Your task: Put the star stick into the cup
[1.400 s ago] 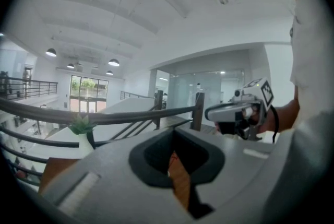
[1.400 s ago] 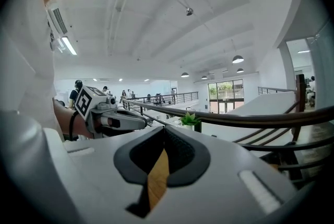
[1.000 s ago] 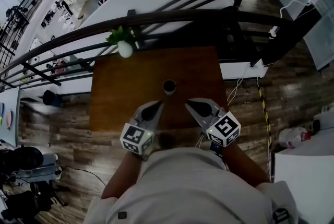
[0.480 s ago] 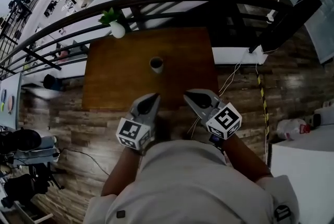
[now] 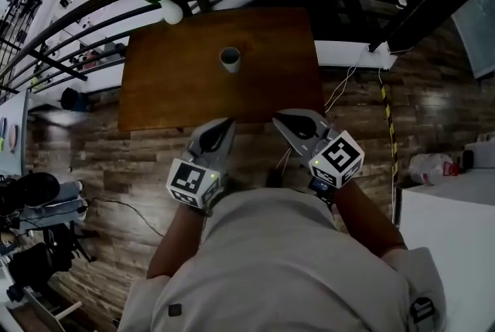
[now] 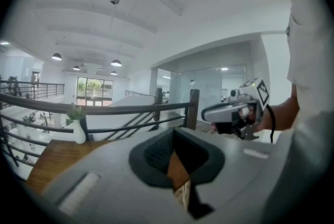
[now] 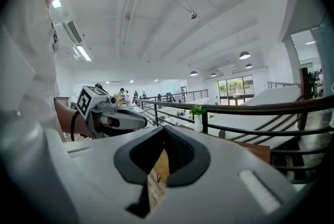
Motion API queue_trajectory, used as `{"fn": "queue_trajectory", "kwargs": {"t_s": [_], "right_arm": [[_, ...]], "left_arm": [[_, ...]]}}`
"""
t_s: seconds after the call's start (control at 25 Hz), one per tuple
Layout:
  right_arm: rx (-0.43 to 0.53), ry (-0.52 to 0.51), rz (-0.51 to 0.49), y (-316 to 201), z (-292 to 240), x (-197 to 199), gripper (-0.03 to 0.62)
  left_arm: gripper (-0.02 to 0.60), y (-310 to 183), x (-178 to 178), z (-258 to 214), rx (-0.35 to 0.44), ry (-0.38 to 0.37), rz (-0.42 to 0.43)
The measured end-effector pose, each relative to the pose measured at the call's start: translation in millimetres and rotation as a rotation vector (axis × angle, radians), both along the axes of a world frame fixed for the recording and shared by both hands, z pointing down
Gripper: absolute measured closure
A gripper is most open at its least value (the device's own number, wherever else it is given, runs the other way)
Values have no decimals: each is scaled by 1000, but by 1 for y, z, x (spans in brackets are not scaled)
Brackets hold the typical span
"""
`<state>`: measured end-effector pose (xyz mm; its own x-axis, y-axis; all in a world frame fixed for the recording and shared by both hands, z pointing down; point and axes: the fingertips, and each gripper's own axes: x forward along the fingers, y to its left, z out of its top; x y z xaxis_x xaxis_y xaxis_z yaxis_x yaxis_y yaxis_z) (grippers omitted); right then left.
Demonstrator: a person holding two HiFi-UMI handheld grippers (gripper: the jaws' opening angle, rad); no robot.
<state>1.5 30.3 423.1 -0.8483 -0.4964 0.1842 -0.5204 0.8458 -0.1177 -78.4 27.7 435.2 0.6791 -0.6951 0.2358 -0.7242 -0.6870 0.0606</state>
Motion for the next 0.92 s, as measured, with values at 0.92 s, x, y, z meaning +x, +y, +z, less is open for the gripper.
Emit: {"fn": "queue_trajectory", "kwargs": {"t_s": [0.92], "right_arm": [[9, 52, 182, 69, 2, -138, 585]], "left_arm": [[578, 60, -145, 2, 8, 45, 174]]}}
